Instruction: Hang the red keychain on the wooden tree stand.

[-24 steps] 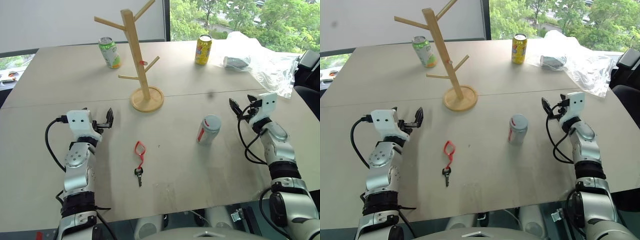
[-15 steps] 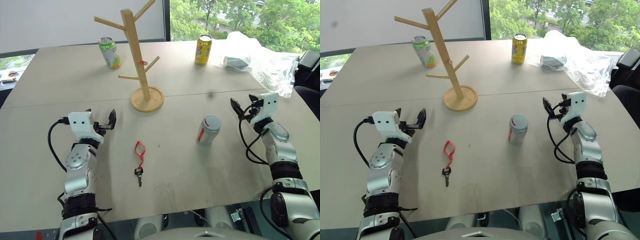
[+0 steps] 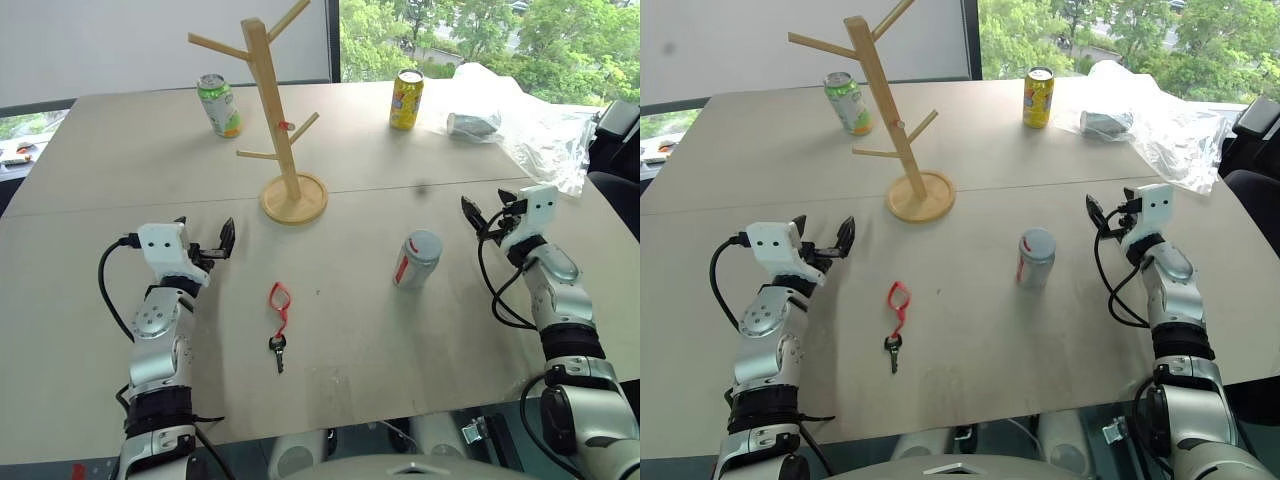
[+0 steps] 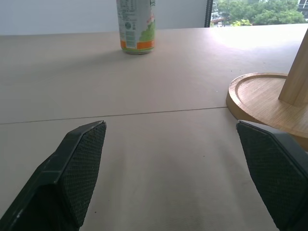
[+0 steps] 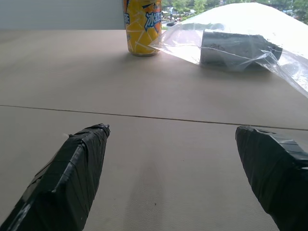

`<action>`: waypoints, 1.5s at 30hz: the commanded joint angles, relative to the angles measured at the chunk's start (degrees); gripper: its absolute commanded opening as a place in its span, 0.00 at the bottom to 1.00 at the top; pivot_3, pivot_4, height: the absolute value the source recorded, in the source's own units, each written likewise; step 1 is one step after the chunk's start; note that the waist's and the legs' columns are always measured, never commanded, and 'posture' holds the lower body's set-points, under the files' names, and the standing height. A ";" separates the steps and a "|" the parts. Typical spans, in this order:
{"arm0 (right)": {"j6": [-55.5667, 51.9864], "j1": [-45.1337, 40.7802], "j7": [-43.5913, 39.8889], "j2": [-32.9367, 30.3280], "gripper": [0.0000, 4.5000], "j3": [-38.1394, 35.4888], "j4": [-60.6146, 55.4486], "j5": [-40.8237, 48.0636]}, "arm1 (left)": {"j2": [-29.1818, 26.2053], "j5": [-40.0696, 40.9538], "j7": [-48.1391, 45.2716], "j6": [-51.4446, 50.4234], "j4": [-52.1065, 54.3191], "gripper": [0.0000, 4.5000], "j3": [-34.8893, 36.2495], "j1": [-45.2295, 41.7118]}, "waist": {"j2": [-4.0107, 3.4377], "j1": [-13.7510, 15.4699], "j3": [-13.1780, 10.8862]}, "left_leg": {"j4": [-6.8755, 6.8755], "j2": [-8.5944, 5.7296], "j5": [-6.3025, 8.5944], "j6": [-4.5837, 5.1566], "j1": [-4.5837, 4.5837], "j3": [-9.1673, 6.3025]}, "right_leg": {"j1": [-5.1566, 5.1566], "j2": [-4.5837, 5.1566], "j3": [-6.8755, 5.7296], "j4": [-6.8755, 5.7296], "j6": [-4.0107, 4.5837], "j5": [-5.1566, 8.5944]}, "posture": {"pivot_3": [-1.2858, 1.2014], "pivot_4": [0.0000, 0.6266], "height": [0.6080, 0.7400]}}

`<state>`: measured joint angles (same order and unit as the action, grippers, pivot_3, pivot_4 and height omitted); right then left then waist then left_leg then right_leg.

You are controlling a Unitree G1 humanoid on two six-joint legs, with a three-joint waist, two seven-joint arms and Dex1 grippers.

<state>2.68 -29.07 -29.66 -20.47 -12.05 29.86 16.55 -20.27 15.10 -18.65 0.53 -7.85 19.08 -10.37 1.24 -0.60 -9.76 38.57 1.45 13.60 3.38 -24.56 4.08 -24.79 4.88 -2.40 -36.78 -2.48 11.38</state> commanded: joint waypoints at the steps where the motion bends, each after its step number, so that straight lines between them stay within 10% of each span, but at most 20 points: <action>1: 0.86 -0.57 -1.51 -1.14 1.00 -1.89 -2.86 1.94 | -0.02 3.40 -6.35 2.98 6.39 1.00 -2.27 1.08 | 0.00 0.02 0.00 | 0.00 0.00 0.00 0.00 -0.02 0.00 | 0.00 0.00 0.00 0.01 0.00 0.00 | 0.52 0.24 1.00; 13: -23.69 4.83 -18.64 -10.06 1.00 -1.91 -32.97 24.60 | -5.32 8.85 -34.03 9.22 27.21 1.00 -18.06 22.73 | -0.17 -0.14 -0.06 | -0.20 0.07 0.03 0.00 0.10 0.12 | -0.04 0.04 0.13 0.10 0.09 0.05 | 0.52 0.24 1.00; 21: -29.42 11.47 -24.78 -17.72 1.00 6.02 -46.60 21.70 | -7.54 7.03 -40.57 17.04 25.65 1.00 -22.02 27.38 | -0.18 0.65 -0.05 | -0.14 0.06 0.03 0.00 0.07 0.03 | -0.04 0.13 0.00 0.15 0.26 0.18 | 0.52 0.24 1.00; 45: -22.07 13.67 -27.03 -9.90 1.00 16.64 -35.07 10.47 | -6.07 3.47 -36.36 20.80 24.19 1.00 -25.82 26.16 | -0.18 1.29 -0.04 | -0.11 0.06 0.05 0.05 0.01 0.03 | -0.04 0.04 -0.02 0.23 0.23 0.17 | 0.52 0.24 1.00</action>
<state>-21.10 -14.78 -56.01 -30.67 4.80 -4.99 27.39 -26.45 18.98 -55.59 20.14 14.80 -6.43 15.57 1.06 0.69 -9.80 38.47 1.51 13.65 3.44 -24.55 4.11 -24.83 4.92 -2.42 -36.55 -2.25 11.55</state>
